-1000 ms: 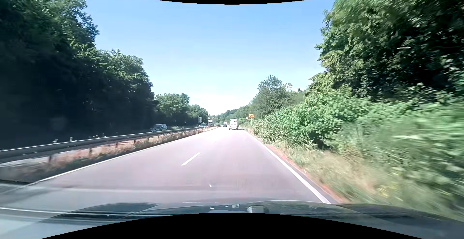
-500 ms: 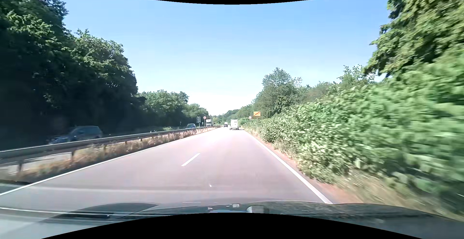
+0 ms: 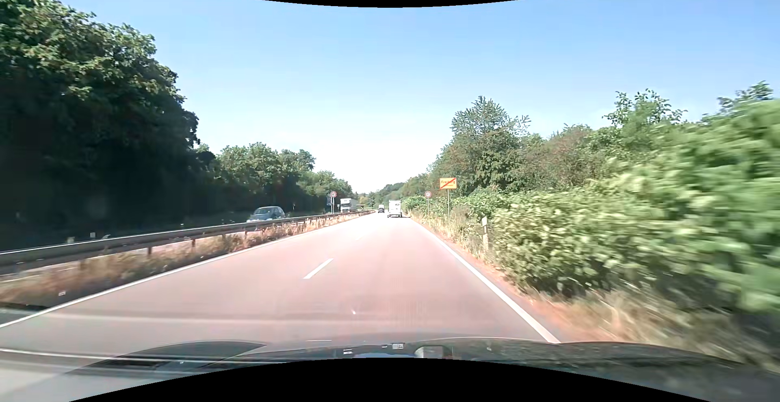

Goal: Follow the waypoints while adhering to traffic rules and regulations

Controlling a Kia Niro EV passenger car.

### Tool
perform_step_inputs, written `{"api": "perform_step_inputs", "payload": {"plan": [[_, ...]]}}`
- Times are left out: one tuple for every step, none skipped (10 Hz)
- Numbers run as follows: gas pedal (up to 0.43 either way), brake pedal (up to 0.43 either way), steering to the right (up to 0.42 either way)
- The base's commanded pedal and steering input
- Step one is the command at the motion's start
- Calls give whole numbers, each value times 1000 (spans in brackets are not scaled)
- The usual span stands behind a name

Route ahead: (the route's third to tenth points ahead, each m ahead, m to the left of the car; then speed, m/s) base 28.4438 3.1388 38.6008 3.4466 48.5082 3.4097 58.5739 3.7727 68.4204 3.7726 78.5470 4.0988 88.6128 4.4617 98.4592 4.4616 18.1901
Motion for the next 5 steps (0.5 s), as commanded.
{"api": "perform_step_inputs", "payload": {"plan": [[138,0,-6],[150,0,-6],[157,0,-6],[169,0,-6],[169,0,-6]]}}
